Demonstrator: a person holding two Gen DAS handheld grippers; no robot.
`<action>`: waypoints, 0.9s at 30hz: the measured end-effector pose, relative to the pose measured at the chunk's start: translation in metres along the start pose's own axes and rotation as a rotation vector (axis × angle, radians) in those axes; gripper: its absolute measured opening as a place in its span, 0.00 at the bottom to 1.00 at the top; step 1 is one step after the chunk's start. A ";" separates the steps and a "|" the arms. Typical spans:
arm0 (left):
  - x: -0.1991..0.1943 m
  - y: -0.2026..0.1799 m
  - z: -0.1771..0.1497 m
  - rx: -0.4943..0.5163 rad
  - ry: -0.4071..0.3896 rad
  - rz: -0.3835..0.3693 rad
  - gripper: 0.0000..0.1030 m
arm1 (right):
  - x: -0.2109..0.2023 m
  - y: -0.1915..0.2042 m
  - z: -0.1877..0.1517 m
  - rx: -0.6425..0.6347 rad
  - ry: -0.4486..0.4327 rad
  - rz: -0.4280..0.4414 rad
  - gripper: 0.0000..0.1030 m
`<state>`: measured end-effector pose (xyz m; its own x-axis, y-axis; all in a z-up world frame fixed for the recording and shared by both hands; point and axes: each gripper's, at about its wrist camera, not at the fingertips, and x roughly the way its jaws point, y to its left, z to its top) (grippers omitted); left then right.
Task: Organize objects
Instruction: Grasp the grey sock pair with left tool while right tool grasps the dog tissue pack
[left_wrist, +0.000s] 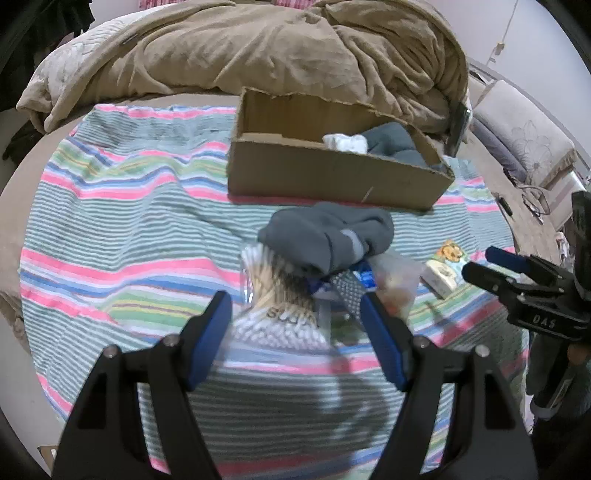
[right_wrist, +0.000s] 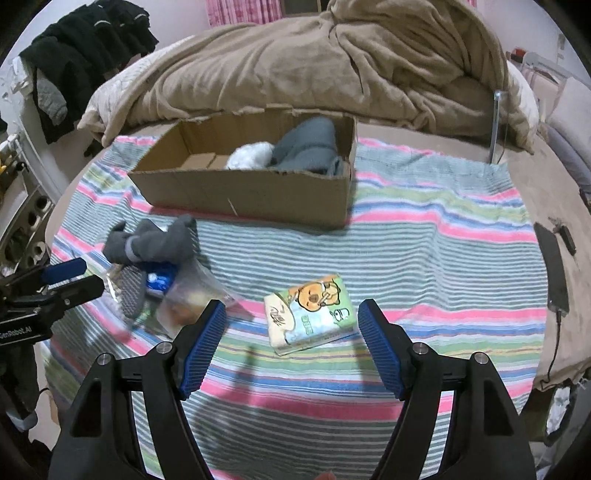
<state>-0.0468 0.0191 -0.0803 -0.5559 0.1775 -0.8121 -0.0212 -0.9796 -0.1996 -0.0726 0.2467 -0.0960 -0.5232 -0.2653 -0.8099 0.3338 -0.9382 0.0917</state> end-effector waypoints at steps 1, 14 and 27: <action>0.003 0.000 0.001 0.001 0.004 0.001 0.71 | 0.003 -0.001 -0.001 0.001 0.008 0.001 0.75; 0.025 -0.009 0.014 0.060 0.007 0.034 0.71 | 0.038 -0.008 -0.005 -0.008 0.091 -0.003 0.75; 0.046 -0.020 0.034 0.109 0.002 0.017 0.71 | 0.054 -0.012 0.001 -0.013 0.108 -0.001 0.69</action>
<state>-0.1003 0.0439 -0.0953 -0.5556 0.1605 -0.8158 -0.1015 -0.9869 -0.1250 -0.1061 0.2432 -0.1400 -0.4365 -0.2382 -0.8676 0.3441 -0.9352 0.0837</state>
